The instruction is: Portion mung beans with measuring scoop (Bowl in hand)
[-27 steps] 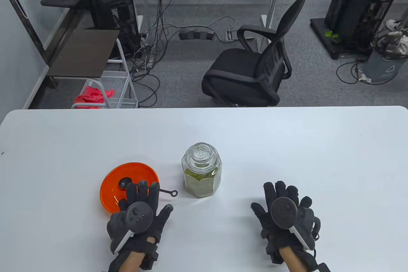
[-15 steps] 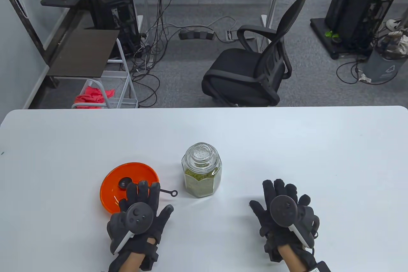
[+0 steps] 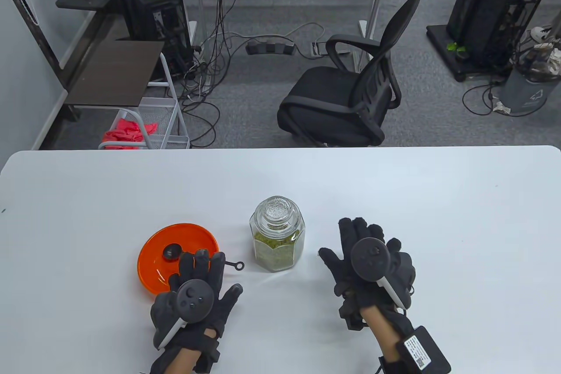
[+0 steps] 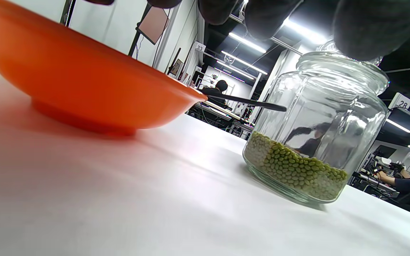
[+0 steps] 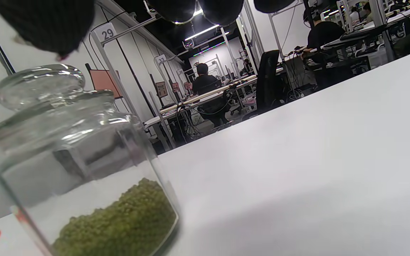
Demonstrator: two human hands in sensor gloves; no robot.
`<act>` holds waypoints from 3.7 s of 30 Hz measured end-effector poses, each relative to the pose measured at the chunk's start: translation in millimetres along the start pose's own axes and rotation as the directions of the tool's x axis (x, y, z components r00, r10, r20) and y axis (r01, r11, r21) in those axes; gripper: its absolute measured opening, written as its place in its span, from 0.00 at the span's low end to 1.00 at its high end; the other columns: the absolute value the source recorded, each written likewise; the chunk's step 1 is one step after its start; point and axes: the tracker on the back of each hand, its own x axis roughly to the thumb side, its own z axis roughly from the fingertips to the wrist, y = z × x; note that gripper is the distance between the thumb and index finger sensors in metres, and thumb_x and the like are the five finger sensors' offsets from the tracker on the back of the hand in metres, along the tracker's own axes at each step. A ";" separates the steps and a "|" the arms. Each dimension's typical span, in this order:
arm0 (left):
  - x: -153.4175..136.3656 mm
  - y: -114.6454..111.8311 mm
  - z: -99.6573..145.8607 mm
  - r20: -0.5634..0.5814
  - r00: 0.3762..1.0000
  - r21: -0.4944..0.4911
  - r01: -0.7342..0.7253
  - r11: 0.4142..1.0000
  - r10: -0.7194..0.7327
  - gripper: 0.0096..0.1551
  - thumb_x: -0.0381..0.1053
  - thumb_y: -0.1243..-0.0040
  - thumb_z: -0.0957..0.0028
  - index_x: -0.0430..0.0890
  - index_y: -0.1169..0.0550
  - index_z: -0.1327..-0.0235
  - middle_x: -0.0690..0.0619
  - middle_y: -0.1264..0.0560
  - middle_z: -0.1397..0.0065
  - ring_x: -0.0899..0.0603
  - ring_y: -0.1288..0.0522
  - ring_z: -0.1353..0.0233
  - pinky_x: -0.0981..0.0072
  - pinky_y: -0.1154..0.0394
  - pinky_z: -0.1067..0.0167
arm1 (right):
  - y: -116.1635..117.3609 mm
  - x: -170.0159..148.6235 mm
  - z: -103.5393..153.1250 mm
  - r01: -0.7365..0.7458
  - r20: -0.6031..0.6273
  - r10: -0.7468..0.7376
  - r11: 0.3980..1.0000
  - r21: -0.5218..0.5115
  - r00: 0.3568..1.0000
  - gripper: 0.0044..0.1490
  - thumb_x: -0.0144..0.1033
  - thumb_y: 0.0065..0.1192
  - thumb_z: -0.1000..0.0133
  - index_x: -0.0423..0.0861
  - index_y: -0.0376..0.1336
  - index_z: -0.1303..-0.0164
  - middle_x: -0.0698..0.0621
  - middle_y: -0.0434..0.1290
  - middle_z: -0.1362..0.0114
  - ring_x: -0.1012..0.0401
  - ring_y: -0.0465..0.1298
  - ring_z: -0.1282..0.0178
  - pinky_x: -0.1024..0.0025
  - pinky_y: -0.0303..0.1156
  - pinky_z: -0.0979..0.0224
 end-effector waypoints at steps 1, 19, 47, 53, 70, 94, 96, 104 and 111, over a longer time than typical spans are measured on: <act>0.1 -0.1 0.1 0.001 1.000 0.000 0.000 1.000 0.000 0.49 0.75 0.52 0.48 0.58 0.49 0.17 0.50 0.58 0.16 0.27 0.60 0.15 0.22 0.52 0.28 | -0.8 5.9 -3.4 0.005 0.009 -0.005 1.000 -0.003 1.000 0.52 0.59 0.66 0.53 0.48 0.54 0.21 0.41 0.54 0.17 0.35 0.51 0.17 0.20 0.37 0.28; 0.5 -1.5 0.8 0.009 1.000 -0.008 -0.028 1.000 0.028 0.49 0.75 0.52 0.48 0.58 0.49 0.17 0.50 0.58 0.16 0.27 0.60 0.15 0.22 0.52 0.28 | 36.4 84.4 -56.0 0.095 0.066 -0.102 0.991 0.096 0.993 0.64 0.60 0.73 0.56 0.44 0.45 0.20 0.39 0.48 0.17 0.35 0.50 0.16 0.19 0.39 0.28; 0.1 -0.1 1.6 0.014 0.999 -0.009 -0.045 0.999 0.045 0.49 0.75 0.52 0.48 0.57 0.49 0.17 0.50 0.58 0.16 0.27 0.60 0.15 0.22 0.52 0.28 | 0.0 70.4 -47.8 0.385 0.108 -0.379 0.922 -0.046 0.919 0.54 0.47 0.79 0.56 0.42 0.53 0.24 0.34 0.57 0.25 0.36 0.58 0.22 0.22 0.46 0.27; 0.5 0.0 1.9 0.018 0.999 -0.006 -0.039 0.999 0.039 0.49 0.75 0.52 0.48 0.57 0.49 0.17 0.50 0.58 0.16 0.27 0.60 0.15 0.22 0.52 0.28 | -27.5 34.5 -32.9 0.332 0.047 -0.329 0.939 -0.091 0.943 0.55 0.47 0.78 0.56 0.41 0.52 0.24 0.33 0.55 0.25 0.34 0.56 0.23 0.22 0.46 0.28; -2.7 -0.1 1.4 -0.010 0.999 -0.007 -0.048 0.999 0.048 0.49 0.75 0.52 0.48 0.57 0.49 0.17 0.50 0.58 0.16 0.27 0.61 0.15 0.22 0.52 0.28 | -41.7 -105.8 14.5 0.193 -0.205 -0.225 0.967 -0.166 0.952 0.58 0.44 0.83 0.59 0.37 0.54 0.26 0.30 0.54 0.28 0.32 0.55 0.26 0.22 0.48 0.29; -5.0 0.8 1.5 -0.034 0.999 -0.003 -0.032 0.999 0.032 0.49 0.75 0.52 0.48 0.57 0.49 0.17 0.50 0.58 0.16 0.27 0.61 0.16 0.22 0.52 0.28 | 5.0 -169.5 31.2 0.137 -0.376 -0.142 0.990 -0.042 0.916 0.58 0.39 0.88 0.62 0.38 0.54 0.29 0.33 0.55 0.27 0.33 0.56 0.24 0.23 0.50 0.29; -5.1 1.0 1.7 -0.035 0.999 -0.002 -0.032 0.999 0.032 0.49 0.75 0.52 0.48 0.57 0.49 0.17 0.50 0.58 0.16 0.27 0.61 0.16 0.22 0.52 0.28 | 5.7 -170.7 30.7 0.131 -0.384 -0.134 0.991 -0.034 0.914 0.58 0.39 0.88 0.62 0.38 0.54 0.29 0.33 0.55 0.27 0.33 0.57 0.24 0.23 0.50 0.29; -5.5 1.5 1.6 -0.036 0.999 0.002 -0.030 1.000 0.030 0.49 0.75 0.52 0.48 0.57 0.49 0.17 0.50 0.58 0.16 0.27 0.61 0.16 0.22 0.52 0.28 | 9.9 -178.0 30.3 0.123 -0.420 -0.113 0.992 -0.003 0.901 0.58 0.41 0.87 0.61 0.39 0.54 0.29 0.33 0.56 0.27 0.34 0.58 0.24 0.23 0.50 0.29; -5.7 1.2 1.8 -0.039 0.999 0.001 -0.029 1.000 0.029 0.49 0.75 0.52 0.48 0.57 0.49 0.17 0.50 0.58 0.16 0.27 0.61 0.16 0.22 0.52 0.28 | 12.2 -183.2 29.8 0.120 -0.446 -0.100 0.993 0.019 0.890 0.58 0.42 0.87 0.61 0.39 0.54 0.29 0.33 0.56 0.27 0.34 0.58 0.24 0.23 0.49 0.29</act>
